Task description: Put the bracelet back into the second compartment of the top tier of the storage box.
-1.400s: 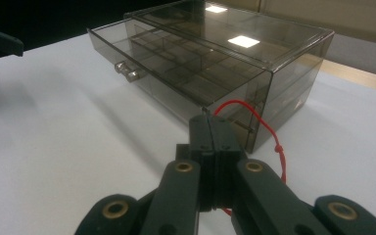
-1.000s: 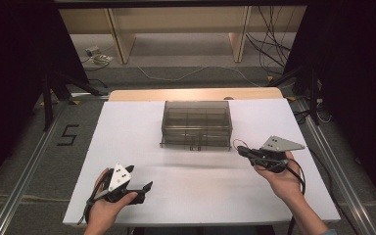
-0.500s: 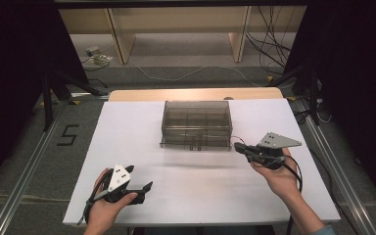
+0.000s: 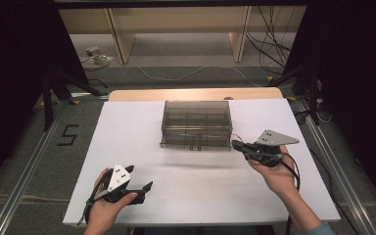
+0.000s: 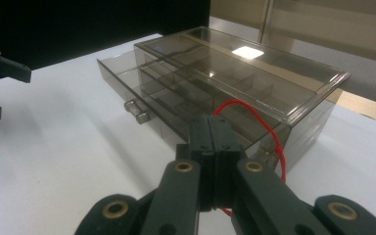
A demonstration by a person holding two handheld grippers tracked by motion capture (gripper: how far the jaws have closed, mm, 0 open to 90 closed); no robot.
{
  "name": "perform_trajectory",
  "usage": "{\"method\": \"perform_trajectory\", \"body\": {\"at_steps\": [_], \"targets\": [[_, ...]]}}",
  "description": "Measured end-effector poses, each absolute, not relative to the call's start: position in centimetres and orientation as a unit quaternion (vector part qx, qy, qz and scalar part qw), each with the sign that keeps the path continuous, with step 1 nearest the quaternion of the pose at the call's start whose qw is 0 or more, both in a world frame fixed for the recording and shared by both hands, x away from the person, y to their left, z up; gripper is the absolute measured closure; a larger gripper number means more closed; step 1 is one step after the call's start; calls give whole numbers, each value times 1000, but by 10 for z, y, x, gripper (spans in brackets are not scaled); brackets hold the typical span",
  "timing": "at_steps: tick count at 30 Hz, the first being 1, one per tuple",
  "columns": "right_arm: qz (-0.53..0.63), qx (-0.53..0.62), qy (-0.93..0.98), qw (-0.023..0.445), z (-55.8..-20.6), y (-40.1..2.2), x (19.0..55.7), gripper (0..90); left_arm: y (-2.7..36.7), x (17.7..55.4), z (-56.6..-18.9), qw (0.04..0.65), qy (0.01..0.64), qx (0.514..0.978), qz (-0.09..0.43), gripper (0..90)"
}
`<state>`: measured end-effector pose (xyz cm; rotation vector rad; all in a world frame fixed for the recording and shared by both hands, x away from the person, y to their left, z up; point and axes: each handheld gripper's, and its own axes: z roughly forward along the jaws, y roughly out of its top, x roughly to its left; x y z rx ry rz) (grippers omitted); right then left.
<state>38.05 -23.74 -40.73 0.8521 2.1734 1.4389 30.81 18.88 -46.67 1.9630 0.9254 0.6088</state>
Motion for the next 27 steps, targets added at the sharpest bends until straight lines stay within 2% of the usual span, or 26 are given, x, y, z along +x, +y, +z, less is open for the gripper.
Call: {"method": "perform_trajectory", "body": {"at_steps": [27], "targets": [[527, 290, 774, 196, -397, -218, 387, 900, 189, 308, -466, 432, 375, 783, 245, 163]]}}
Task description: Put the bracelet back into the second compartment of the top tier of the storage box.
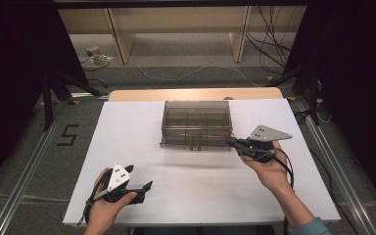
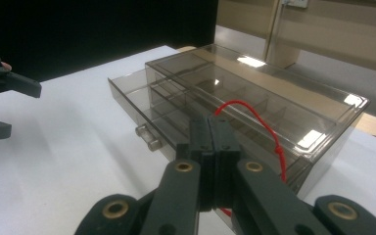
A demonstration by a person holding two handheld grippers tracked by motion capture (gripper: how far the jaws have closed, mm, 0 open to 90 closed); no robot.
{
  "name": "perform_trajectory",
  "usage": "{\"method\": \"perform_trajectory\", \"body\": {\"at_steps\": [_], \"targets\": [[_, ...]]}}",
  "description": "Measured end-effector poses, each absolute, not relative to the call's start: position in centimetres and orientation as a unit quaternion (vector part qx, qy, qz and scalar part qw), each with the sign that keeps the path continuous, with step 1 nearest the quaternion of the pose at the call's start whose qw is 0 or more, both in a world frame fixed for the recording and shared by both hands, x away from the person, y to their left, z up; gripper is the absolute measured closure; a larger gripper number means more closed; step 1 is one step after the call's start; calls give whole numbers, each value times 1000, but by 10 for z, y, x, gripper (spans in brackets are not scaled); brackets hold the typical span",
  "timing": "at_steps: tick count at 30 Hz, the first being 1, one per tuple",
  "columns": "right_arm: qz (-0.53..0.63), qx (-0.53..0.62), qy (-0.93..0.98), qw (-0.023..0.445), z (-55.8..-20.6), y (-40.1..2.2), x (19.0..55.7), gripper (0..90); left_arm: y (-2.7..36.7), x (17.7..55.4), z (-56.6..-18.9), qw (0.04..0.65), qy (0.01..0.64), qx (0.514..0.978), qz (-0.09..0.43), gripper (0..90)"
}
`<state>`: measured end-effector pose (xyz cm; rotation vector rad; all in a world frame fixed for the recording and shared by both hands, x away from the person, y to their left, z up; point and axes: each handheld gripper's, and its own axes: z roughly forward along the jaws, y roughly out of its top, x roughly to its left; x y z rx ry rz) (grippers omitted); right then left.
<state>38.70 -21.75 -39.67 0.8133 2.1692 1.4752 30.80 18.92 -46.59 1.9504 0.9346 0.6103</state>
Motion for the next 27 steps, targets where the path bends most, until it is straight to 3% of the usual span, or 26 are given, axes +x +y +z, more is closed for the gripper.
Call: {"method": "perform_trajectory", "body": {"at_steps": [27], "targets": [[532, 278, 776, 194, -392, -203, 391, 900, 189, 308, -465, 437, 378, 779, 243, 164]]}}
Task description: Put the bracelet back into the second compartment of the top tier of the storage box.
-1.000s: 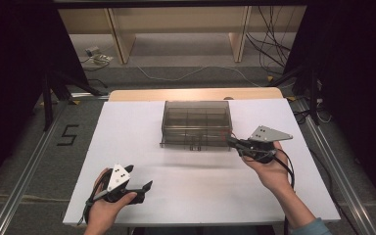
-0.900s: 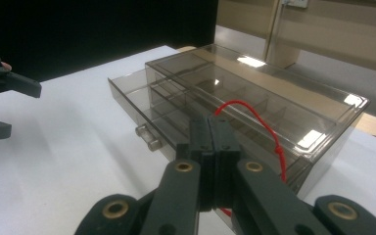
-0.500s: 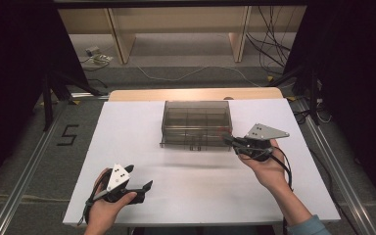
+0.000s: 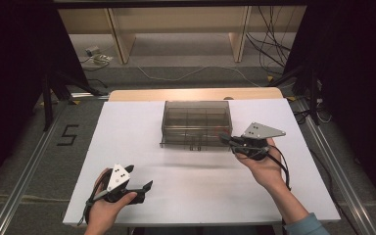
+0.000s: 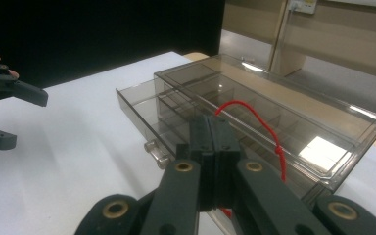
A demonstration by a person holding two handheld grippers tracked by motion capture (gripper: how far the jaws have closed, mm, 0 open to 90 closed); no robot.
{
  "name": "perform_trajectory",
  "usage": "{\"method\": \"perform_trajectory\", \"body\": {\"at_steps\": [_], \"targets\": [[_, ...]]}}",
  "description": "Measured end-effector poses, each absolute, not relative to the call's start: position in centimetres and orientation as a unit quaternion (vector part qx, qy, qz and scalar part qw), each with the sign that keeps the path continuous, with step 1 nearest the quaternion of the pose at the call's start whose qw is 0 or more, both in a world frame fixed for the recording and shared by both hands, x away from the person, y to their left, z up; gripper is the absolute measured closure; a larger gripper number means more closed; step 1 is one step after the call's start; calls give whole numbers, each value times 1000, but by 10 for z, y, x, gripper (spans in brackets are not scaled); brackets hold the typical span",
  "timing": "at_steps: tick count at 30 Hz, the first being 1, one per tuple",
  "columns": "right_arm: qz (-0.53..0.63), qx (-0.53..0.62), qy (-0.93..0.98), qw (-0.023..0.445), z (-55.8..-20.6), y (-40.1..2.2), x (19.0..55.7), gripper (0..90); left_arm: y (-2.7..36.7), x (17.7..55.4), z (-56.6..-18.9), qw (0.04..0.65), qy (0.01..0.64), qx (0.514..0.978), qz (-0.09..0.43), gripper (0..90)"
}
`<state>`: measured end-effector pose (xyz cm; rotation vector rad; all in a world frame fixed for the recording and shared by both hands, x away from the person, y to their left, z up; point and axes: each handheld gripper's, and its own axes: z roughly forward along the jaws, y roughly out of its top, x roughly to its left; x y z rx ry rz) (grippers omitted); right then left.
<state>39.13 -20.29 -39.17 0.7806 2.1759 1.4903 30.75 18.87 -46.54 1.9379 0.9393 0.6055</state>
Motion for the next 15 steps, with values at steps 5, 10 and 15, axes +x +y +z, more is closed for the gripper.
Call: {"method": "perform_trajectory", "body": {"at_steps": [5, 10, 15], "targets": [[531, 277, 777, 194, -391, -200, 393, 900, 189, 308, -465, 437, 378, 779, 243, 164], [533, 275, 777, 191, -391, -196, 394, 900, 188, 307, -465, 437, 377, 779, 245, 164], [532, 273, 778, 191, -391, -193, 396, 900, 189, 308, -465, 437, 378, 778, 247, 167]]}}
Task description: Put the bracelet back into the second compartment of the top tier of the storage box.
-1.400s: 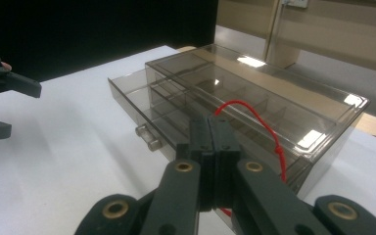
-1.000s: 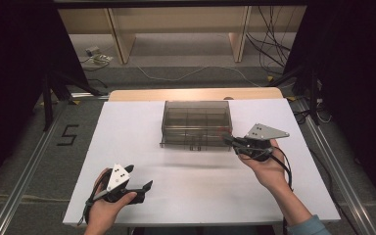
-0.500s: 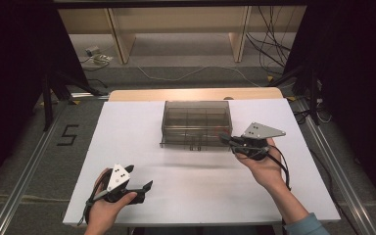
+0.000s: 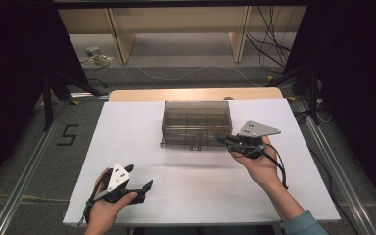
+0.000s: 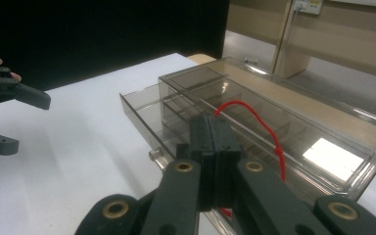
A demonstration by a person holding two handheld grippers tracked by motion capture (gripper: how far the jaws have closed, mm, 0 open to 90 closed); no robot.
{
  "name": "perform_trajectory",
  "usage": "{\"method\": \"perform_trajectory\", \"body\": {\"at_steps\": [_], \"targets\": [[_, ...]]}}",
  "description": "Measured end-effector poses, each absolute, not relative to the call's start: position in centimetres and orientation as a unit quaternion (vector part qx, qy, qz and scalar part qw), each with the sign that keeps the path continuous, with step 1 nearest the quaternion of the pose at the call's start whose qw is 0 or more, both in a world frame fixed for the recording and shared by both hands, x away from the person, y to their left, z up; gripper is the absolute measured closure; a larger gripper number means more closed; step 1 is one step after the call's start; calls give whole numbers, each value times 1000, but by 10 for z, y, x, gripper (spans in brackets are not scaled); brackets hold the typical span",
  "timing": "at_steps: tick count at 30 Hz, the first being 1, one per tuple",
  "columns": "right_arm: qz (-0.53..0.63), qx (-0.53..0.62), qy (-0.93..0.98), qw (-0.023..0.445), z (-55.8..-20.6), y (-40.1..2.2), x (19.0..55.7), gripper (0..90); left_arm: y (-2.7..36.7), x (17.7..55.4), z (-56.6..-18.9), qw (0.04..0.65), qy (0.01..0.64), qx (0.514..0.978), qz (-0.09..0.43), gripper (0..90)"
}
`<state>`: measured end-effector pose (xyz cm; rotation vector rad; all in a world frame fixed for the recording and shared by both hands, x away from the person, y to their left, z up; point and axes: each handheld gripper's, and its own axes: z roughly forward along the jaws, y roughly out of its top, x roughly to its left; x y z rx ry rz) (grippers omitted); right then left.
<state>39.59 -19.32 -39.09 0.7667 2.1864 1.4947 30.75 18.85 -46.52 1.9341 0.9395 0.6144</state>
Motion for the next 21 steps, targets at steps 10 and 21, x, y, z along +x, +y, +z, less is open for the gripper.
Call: {"method": "perform_trajectory", "body": {"at_steps": [10, 21], "targets": [[535, 266, 780, 186, -391, -182, 400, 900, 188, 308, -466, 437, 378, 778, 246, 167], [533, 261, 784, 181, -391, -170, 401, 900, 188, 308, -465, 438, 377, 778, 246, 167]]}}
